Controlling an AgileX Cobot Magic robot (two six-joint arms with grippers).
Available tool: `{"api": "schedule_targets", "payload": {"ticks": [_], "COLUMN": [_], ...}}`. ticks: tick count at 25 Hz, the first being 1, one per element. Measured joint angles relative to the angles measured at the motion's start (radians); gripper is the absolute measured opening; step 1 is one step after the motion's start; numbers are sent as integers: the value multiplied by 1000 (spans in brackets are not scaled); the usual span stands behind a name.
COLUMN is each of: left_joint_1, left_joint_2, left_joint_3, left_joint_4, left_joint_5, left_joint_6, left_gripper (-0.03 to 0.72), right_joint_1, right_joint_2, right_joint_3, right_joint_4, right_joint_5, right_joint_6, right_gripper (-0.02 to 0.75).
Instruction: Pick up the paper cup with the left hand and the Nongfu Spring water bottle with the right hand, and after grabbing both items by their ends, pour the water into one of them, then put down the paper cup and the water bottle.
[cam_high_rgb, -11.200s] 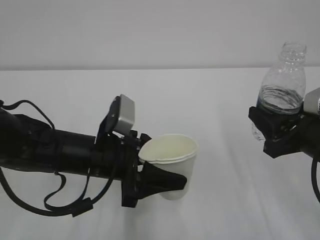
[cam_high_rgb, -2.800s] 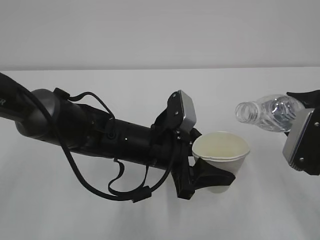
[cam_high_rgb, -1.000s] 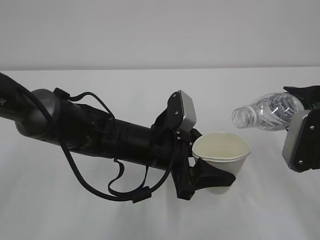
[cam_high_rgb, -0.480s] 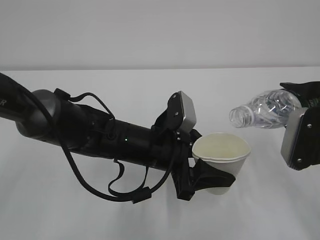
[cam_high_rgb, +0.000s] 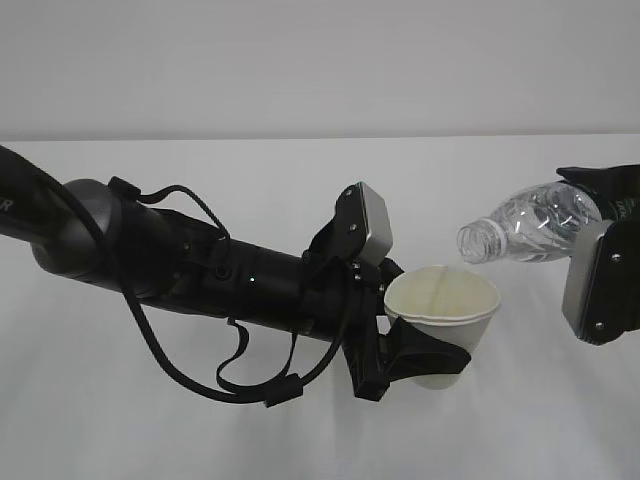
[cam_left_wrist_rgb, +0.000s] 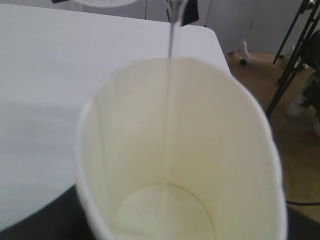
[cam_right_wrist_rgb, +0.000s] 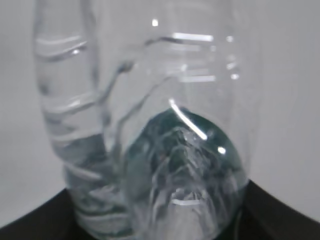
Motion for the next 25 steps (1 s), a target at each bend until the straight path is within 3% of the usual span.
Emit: {"api": "schedule_targets", "payload": {"ticks": [25], "left_joint_1": [0], "left_joint_2": [0], "left_joint_3": [0], "left_joint_4": [0], "left_joint_5": [0], "left_joint_6": [-2], "left_gripper": [435], "right_joint_1": [0], "right_joint_2": [0], "right_joint_3": [-5], "right_joint_4": [-7], "right_joint_5": [8], "right_joint_6": [-27], "right_gripper": [438]}}
